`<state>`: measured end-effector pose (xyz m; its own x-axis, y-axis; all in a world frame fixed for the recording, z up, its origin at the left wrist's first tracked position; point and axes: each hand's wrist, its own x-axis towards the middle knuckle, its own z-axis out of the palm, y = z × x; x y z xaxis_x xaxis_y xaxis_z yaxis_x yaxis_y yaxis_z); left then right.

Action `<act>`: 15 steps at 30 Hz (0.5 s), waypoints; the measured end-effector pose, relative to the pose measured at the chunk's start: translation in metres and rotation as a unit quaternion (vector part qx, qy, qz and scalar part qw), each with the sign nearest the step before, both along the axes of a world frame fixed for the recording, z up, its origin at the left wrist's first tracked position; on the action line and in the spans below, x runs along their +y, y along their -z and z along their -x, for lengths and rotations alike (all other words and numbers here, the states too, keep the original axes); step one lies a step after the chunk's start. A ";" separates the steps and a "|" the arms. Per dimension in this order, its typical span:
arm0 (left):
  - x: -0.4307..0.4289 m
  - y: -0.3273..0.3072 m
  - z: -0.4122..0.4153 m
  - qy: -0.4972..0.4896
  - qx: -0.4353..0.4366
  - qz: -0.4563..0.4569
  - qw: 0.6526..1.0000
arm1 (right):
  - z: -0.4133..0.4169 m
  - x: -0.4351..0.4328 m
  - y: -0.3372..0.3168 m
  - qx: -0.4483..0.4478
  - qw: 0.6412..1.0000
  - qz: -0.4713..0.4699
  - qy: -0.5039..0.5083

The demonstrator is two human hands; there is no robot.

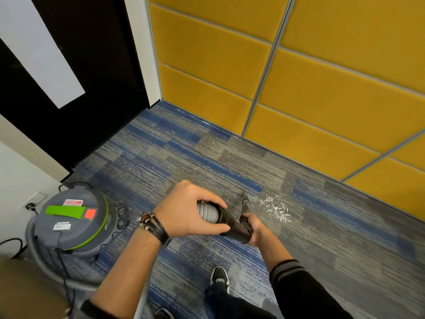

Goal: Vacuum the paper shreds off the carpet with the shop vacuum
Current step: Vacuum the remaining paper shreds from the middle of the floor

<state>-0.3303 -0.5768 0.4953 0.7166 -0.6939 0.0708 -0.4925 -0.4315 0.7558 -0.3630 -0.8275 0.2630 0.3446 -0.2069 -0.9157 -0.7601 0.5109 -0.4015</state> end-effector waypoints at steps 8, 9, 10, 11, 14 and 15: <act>-0.005 0.023 -0.004 0.015 0.077 -0.029 0.996 | 0.051 -0.022 0.013 0.040 0.996 -0.005 0.080; -0.006 0.027 -0.001 0.017 0.084 -0.031 0.996 | 0.057 -0.024 0.014 0.052 0.995 0.000 0.080; -0.009 0.029 0.003 0.019 0.078 -0.032 0.996 | 0.061 -0.027 0.016 0.055 0.995 0.001 0.080; -0.012 0.029 0.005 0.016 0.060 -0.036 0.997 | 0.060 -0.028 0.014 0.057 0.995 -0.002 0.079; -0.019 0.023 0.005 0.012 0.006 -0.041 0.999 | 0.047 -0.027 0.008 0.050 0.996 0.000 0.072; -0.021 0.020 0.004 0.010 -0.004 -0.037 0.999 | 0.040 -0.027 0.004 0.040 0.997 -0.007 0.069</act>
